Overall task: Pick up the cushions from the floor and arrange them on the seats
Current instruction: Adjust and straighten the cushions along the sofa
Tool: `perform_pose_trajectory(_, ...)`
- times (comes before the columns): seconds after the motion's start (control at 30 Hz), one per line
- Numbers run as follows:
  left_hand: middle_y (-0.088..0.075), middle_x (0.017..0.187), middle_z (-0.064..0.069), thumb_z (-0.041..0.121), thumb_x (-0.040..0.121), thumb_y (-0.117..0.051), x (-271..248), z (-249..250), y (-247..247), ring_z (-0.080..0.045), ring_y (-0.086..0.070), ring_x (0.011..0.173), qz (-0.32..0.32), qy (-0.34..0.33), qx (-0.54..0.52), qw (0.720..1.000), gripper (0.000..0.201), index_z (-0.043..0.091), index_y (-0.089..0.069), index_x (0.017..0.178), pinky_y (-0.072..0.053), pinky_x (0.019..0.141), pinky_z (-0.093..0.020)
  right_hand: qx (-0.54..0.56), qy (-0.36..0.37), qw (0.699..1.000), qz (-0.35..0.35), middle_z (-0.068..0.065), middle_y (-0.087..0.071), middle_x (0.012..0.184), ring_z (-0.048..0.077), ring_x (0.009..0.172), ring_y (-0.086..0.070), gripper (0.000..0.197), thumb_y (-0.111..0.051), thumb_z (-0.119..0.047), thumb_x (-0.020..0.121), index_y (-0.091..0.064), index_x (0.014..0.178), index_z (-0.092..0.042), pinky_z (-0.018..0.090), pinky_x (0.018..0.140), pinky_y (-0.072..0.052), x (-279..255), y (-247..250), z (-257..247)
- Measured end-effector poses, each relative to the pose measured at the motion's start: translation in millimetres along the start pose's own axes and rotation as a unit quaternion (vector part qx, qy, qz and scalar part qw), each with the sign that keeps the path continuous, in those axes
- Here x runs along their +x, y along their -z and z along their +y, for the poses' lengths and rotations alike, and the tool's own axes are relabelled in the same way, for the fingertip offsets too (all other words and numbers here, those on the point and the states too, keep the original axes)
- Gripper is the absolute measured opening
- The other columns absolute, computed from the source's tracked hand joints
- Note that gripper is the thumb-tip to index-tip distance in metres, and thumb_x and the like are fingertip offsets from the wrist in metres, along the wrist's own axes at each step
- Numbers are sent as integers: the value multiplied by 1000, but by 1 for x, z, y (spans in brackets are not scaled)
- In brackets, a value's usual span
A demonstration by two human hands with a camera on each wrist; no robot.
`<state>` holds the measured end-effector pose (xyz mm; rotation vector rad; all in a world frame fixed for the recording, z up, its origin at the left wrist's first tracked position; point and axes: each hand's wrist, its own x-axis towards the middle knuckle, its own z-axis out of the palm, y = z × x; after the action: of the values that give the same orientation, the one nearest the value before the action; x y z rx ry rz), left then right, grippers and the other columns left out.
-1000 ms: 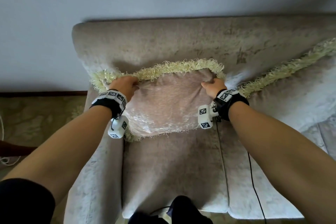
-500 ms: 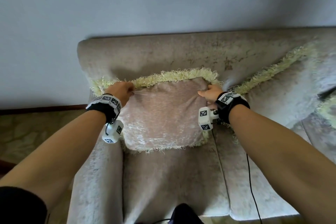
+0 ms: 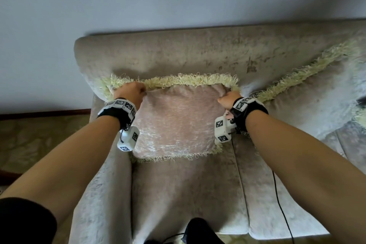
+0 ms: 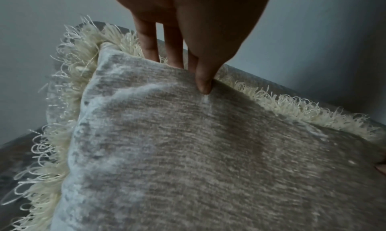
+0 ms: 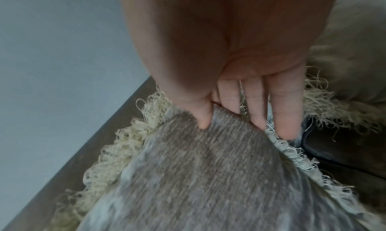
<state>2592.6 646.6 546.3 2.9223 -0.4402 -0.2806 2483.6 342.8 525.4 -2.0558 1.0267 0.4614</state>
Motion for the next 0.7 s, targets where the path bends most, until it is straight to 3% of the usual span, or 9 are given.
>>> perform_pose_trajectory(0.1,-71,91,-4,28,91,-59,0,5,-11,-24,-60,74,-12,30,-10,999,9,27,-67,96,-55,81,-48,-55,6,998,-33,17,-66,113,34,98,-65,41,-60,-39,92,-60,112,-3,48,89,-56,1,-6,4)
perform_pose_trajectory(0.2,-70,105,0,34,87,-56,-2,5,-16,-25,-66,87,-34,41,-17,998,18,34,-58,105,-49,92,-55,-40,3,998,-54,17,-63,121,35,103,-63,60,-63,-48,89,-57,124,0,47,92,-54,6,0,2)
perform_pose_trajectory(0.3,-58,130,-8,31,88,-62,-11,21,-10,-31,-59,113,-64,28,-31,997,46,24,-46,130,-49,96,-48,17,-19,998,-53,15,-62,128,33,104,-64,66,-66,-48,86,-53,133,-4,46,91,-55,4,8,-2)
perform_pose_trajectory(0.4,-51,139,-10,30,89,-62,-19,44,2,-31,-56,118,-76,32,-72,994,57,21,-39,140,-49,96,-45,38,12,998,-42,10,-53,143,32,109,-62,65,-62,-48,89,-47,142,-14,43,92,-55,-9,12,-6)
perform_pose_trajectory(0.53,-52,139,-8,30,90,-62,-30,81,21,-28,-56,117,-59,24,-129,990,57,18,-40,141,-46,89,-36,116,16,992,-51,5,-58,127,24,94,-60,65,-63,-53,87,-53,135,-11,30,69,-55,-39,20,-8)
perform_pose_trajectory(0.63,-52,139,-7,29,90,-63,-45,113,35,-28,-55,119,-54,-10,-157,986,54,18,-42,139,-44,93,-36,169,29,984,-40,6,-62,110,24,88,-64,64,-64,-61,80,-60,122,-12,39,77,-59,-73,37,-6)
perform_pose_trajectory(0.7,-51,140,-6,30,90,-63,-54,136,45,-27,-57,117,-54,-35,-176,982,53,19,-43,138,-45,88,-32,180,62,981,-22,17,-67,116,29,95,-65,59,-62,-54,87,-63,119,-4,48,89,-56,-101,55,-3)
